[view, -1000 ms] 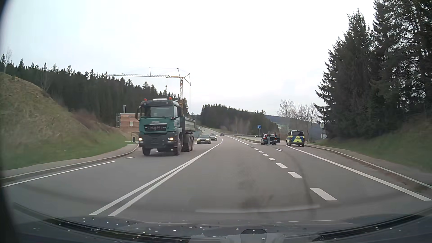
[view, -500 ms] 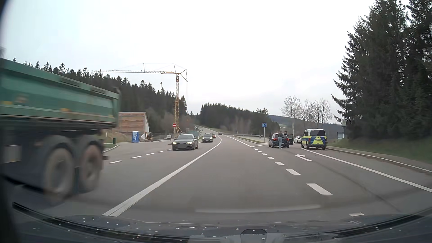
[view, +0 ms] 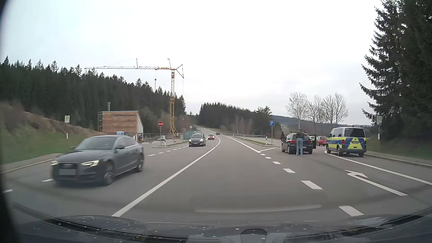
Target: Follow the waypoints while adhering to traffic rules and regulations
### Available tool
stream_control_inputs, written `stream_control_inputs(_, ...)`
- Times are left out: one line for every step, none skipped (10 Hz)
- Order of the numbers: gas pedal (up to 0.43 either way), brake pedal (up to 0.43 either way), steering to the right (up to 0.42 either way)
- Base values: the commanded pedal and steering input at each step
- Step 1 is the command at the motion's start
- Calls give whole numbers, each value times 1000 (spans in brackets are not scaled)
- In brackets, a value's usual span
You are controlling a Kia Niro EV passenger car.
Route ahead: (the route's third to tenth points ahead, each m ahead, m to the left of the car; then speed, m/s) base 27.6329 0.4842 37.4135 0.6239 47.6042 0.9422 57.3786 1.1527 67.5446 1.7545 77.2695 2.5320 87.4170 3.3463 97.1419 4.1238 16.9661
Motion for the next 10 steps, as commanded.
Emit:
stream_control_inputs(98, 0, -1)
stream_control_inputs(98, 0, -1)
stream_control_inputs(98, 0, -2)
stream_control_inputs(98, 0, -3)
stream_control_inputs(98, 0, -3)
stream_control_inputs(98, 0, -3)
stream_control_inputs(98, 0, -3)
stream_control_inputs(98, 0, -4)
stream_control_inputs(98, 0, -2)
stream_control_inputs(98, 0, -1)
